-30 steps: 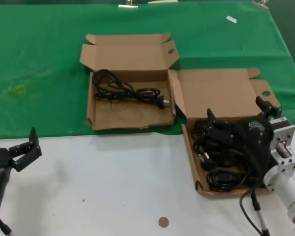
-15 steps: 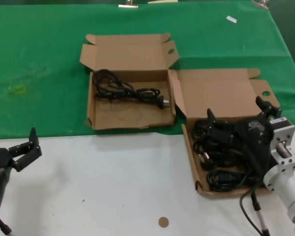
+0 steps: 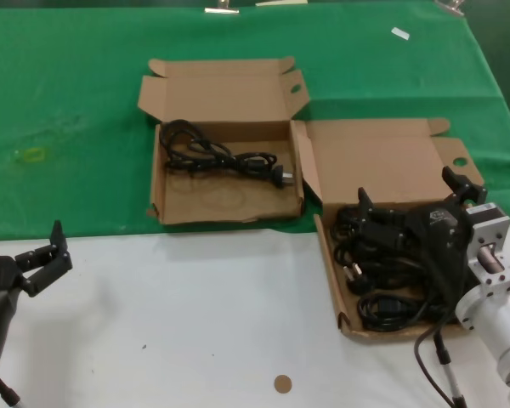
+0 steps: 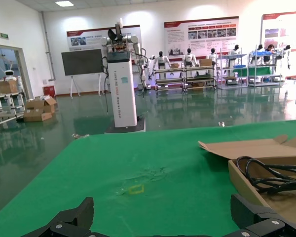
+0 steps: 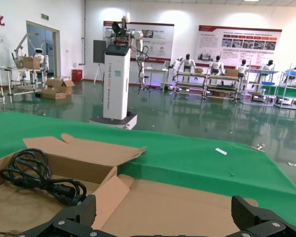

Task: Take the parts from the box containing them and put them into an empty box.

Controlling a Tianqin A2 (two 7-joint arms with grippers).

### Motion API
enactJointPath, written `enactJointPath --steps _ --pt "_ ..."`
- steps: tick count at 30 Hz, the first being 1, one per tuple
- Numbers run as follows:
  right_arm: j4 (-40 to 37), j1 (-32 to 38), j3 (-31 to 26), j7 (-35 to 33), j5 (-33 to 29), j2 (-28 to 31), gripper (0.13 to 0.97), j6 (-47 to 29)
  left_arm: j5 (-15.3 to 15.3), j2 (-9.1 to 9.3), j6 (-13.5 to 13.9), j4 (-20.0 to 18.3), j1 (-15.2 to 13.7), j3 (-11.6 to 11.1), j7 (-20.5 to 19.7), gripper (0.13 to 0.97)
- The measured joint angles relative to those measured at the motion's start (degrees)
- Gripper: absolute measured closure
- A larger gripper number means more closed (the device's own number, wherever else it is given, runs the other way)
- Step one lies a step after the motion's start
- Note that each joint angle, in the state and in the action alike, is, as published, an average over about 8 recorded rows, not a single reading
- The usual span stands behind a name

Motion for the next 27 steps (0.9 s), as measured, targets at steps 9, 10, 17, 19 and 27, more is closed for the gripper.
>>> enactJointPath --steps 9,10,17,19,27 --pt "0.0 0.0 0.0 0.0 0.0 0.0 0.129 0.0 0.0 0.0 0.0 0.0 0.0 0.0 0.0 0.132" --pt "0.0 0.0 0.0 0.0 0.0 0.0 0.129 0.0 0.0 0.0 0.0 0.0 0.0 0.0 0.0 0.132" --pt "0.0 0.0 0.0 0.0 0.0 0.0 0.129 0.0 0.0 0.0 0.0 0.0 0.0 0.0 0.0 0.132" --pt "0.0 0.0 0.0 0.0 0.0 0.0 0.129 0.0 0.0 0.0 0.0 0.0 0.0 0.0 0.0 0.132" --pt "0.0 0.0 0.0 0.0 0.0 0.0 0.129 0.0 0.0 0.0 0.0 0.0 0.0 0.0 0.0 0.132"
